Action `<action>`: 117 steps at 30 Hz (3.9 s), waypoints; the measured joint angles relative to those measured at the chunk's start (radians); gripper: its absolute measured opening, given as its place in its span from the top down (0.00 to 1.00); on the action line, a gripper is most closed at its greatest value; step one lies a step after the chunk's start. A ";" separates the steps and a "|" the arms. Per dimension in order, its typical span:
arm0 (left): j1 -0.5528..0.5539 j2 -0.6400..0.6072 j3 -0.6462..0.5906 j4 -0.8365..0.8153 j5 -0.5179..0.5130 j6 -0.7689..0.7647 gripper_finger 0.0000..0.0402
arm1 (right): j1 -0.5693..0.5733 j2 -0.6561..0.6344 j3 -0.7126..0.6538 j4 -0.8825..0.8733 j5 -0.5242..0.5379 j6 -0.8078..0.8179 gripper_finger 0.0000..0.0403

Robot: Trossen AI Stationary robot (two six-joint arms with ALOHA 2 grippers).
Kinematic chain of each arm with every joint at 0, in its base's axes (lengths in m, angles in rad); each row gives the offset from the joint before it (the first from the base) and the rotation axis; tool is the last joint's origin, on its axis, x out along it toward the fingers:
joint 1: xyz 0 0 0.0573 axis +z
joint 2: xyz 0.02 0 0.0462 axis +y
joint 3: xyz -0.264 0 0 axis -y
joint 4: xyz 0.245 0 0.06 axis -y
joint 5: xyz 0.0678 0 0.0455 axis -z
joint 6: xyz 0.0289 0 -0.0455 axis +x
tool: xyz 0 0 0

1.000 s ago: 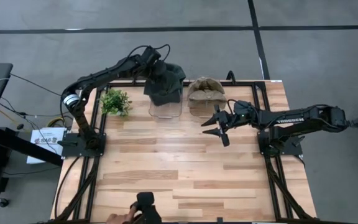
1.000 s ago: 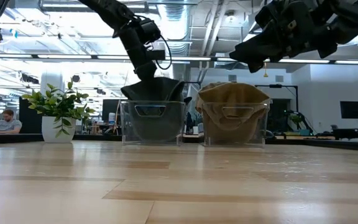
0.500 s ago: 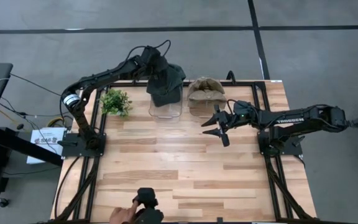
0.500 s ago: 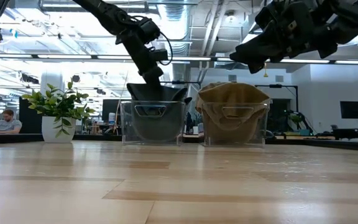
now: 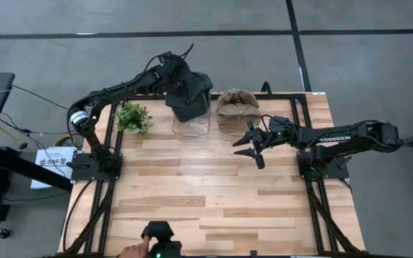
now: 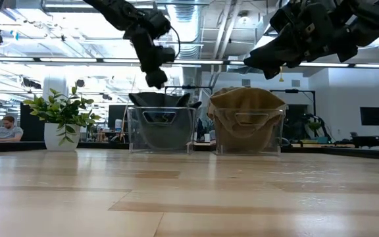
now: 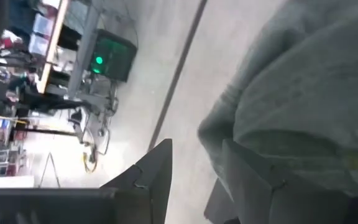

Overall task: Pick & Place hat
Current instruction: Return to Home Position

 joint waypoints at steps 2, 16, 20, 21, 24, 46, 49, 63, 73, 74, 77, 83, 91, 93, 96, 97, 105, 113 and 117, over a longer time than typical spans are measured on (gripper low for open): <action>-0.009 -0.025 0.000 -0.001 0.016 0.000 0.65 | 0.000 0.000 0.000 0.000 0.000 0.000 0.67; -0.081 -0.409 -0.076 -0.052 0.584 -0.284 0.65 | 0.005 0.000 0.001 0.023 -0.001 -0.003 0.67; -0.093 -0.589 -0.267 0.003 0.802 -0.377 0.65 | 0.022 0.000 0.001 0.042 -0.003 -0.003 0.66; -0.100 -0.639 -0.326 0.035 0.803 -0.405 0.65 | 0.026 0.000 0.001 0.048 -0.003 -0.003 0.66; -0.127 -0.799 -0.526 0.141 0.803 -0.483 0.65 | 0.035 -0.010 0.001 0.065 -0.003 -0.003 0.66; -0.297 -1.718 -1.313 0.259 0.708 -0.824 0.65 | -0.040 -0.614 -0.426 0.171 0.006 0.133 0.66; -0.299 -1.733 -1.363 0.263 0.684 -0.853 0.65 | -0.058 -0.741 -0.446 0.033 0.081 0.152 0.66; -0.299 -1.702 -1.410 0.304 0.573 -0.863 0.65 | 0.106 -1.070 -0.447 -0.362 0.361 0.141 0.66; -0.299 -1.629 -1.410 0.306 0.573 -0.863 0.65 | 0.241 -1.042 -0.448 -0.362 0.417 0.127 0.66; -0.299 -1.621 -1.410 0.307 0.573 -0.863 0.65 | 0.246 -1.039 -0.448 -0.362 0.417 0.129 0.66; -0.299 -1.598 -1.411 0.310 0.573 -0.863 0.65 | 0.256 -1.025 -0.449 -0.362 0.417 0.129 0.66; -0.299 -1.562 -1.412 0.317 0.573 -0.863 0.65 | 0.257 -0.991 -0.449 -0.362 0.418 0.129 0.67; -0.347 -1.550 -1.412 0.322 0.570 -0.862 0.65 | 0.257 -0.934 -0.449 -0.362 0.418 0.154 0.67; -0.370 -1.564 -1.412 0.322 0.570 -0.862 0.65 | 0.257 -0.924 -0.449 -0.362 0.418 0.170 0.67; -0.401 -1.607 -1.412 0.322 0.570 -0.862 0.65 | 0.257 -0.909 -0.450 -0.362 0.418 0.183 0.67; -0.411 -1.626 -1.412 0.322 0.570 -0.862 0.65 | 0.257 -0.906 -0.450 -0.362 0.418 0.183 0.67; -0.512 -1.733 -1.411 0.346 0.570 -0.862 0.65 | 0.257 -0.905 -0.450 -0.362 0.418 0.242 0.67; -0.584 -1.733 -1.411 0.365 0.570 -0.862 0.65 | 0.257 -0.905 -0.450 -0.363 0.416 0.244 0.67; -0.602 -1.733 -1.411 0.366 0.570 -0.862 0.65 | 0.257 -0.905 -0.451 -0.362 0.416 0.244 0.66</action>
